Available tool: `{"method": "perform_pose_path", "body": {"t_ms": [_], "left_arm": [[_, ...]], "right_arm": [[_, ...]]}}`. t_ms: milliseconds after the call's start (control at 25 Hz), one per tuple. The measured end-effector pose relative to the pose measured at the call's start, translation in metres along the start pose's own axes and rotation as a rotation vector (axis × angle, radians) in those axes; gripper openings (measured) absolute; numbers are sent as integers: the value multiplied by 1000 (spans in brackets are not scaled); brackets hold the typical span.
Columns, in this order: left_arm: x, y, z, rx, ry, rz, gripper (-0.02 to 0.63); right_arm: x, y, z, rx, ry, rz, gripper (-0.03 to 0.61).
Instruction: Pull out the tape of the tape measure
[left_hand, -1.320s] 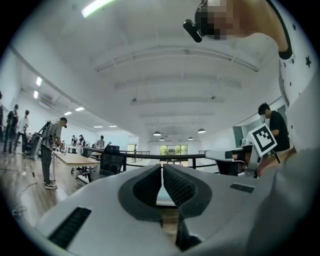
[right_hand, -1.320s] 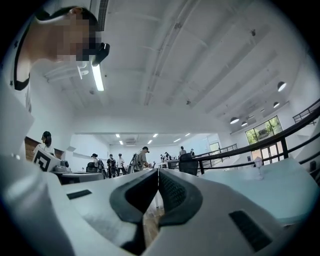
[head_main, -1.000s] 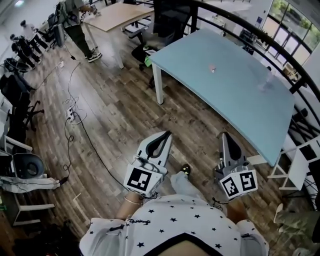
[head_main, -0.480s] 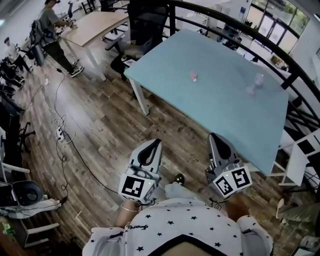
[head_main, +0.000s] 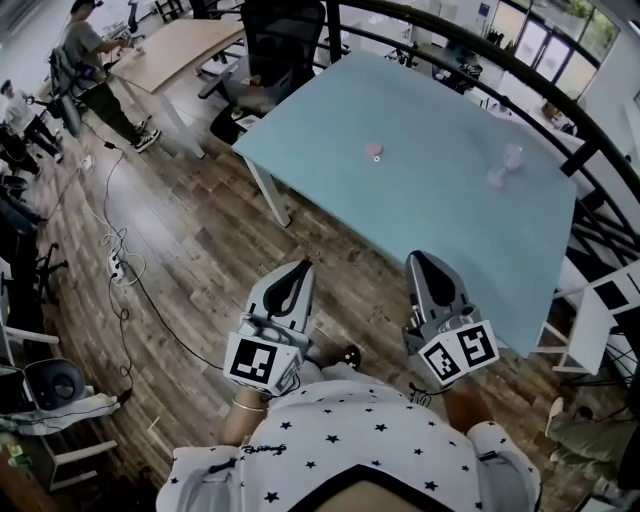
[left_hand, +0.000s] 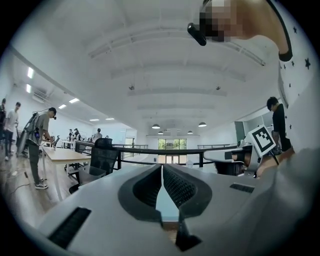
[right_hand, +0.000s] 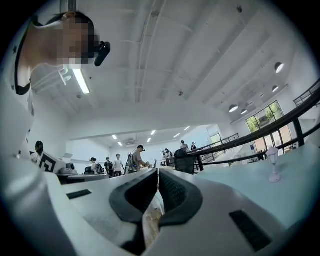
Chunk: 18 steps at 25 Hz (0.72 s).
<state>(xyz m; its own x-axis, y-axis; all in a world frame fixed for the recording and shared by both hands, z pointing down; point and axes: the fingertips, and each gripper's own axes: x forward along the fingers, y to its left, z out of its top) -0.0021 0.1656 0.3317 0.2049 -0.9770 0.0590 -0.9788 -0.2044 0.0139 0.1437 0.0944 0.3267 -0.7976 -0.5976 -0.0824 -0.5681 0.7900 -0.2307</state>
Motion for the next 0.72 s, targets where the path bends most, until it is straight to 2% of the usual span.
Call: {"method": "perform_pose_path", "body": {"t_ms": [360, 720], "left_arm": [[13, 22, 8, -14, -23, 19, 34], [88, 22, 17, 3, -42, -126, 34]], "right_arm": [[3, -5, 11, 6, -47, -17, 6], [15, -40, 20, -17, -63, -132, 9]]}}
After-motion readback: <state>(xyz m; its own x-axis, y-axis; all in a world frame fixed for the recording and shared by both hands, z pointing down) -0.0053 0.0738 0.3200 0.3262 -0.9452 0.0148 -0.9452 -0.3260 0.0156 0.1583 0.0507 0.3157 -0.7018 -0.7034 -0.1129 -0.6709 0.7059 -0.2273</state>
